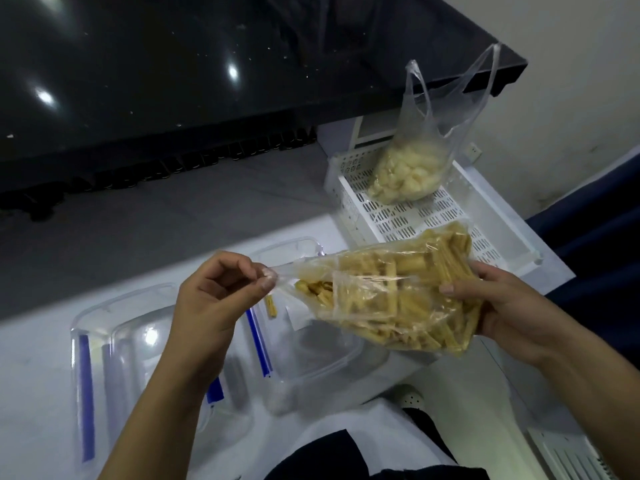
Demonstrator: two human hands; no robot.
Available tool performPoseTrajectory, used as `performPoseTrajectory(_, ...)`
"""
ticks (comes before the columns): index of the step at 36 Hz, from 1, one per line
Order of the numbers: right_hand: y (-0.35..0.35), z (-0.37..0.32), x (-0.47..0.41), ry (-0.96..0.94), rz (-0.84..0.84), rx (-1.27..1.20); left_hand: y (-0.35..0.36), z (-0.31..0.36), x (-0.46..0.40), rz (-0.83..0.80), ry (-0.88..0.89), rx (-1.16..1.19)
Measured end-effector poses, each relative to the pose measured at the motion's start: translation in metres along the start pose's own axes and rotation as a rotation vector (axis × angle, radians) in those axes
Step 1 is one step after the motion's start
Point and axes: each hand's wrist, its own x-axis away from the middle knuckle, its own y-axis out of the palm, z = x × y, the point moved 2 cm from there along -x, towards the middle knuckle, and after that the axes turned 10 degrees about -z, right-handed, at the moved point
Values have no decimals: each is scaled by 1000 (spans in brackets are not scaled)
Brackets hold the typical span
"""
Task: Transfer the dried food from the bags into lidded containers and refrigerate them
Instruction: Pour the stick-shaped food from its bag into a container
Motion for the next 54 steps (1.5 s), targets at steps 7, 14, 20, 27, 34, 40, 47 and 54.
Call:
performPoseTrajectory(7, -2, 2, -1, 6, 14, -30, -4, -7, -8, 36, -71, -51)
performPoseTrajectory(14, 1, 1, 2, -23, 31, -46, -4, -8, -4, -19, -35, -36)
performPoseTrajectory(20, 5, -2, 4, -28, 5, -11, -2, -10, 0, -50, -18, -23)
performPoseTrajectory(27, 4, -2, 2, -23, 10, -33, -3, -16, 2, -11, -40, -57)
performPoseTrajectory(34, 5, -18, 5, -48, -1, 18, -6, -6, 4, -41, -4, 25)
performPoseTrajectory(40, 5, -29, 0, -28, 58, 89, -12, -7, -5, 13, -11, -18)
performPoseTrajectory(47, 9, -28, -2, -7, -35, 68, -13, -11, -5, -114, 0, 57)
performPoseTrajectory(54, 12, -22, -10, 23, 42, 38, -13, -12, -3, -82, -26, -59)
